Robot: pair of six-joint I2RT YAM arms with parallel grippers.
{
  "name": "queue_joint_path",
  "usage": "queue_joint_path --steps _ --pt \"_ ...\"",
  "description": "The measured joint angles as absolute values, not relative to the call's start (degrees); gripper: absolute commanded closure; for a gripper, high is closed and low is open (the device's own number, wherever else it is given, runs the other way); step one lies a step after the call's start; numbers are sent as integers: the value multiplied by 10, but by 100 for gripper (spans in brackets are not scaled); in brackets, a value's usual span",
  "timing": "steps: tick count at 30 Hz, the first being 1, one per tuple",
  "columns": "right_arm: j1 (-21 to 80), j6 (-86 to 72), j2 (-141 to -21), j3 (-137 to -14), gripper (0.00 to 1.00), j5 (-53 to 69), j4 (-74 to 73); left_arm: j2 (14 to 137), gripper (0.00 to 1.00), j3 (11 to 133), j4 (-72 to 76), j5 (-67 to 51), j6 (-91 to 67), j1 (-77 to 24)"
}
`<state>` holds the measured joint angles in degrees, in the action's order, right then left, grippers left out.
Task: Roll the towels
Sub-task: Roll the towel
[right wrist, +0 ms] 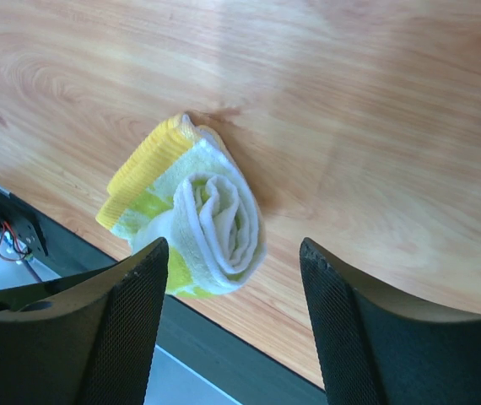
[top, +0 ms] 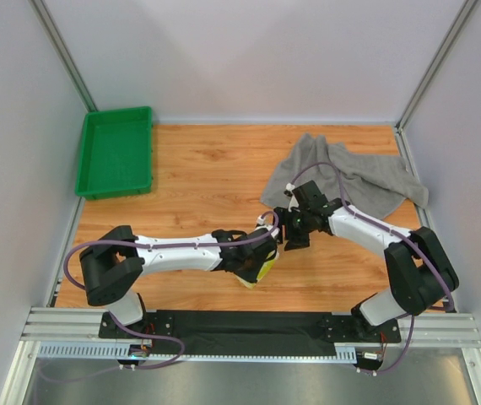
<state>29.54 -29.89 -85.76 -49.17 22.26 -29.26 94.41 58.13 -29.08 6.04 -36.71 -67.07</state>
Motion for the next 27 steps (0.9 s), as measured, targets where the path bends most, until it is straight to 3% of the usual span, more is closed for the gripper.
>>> queue_joint_path --steps 12,27 --pt "278 -292 -776 -477 34 252 -284 947 93 563 -309 -104 -368 -587" --pt "312 -352 -727 -353 36 336 -143 995 92 476 -164 -418 -428 -404"
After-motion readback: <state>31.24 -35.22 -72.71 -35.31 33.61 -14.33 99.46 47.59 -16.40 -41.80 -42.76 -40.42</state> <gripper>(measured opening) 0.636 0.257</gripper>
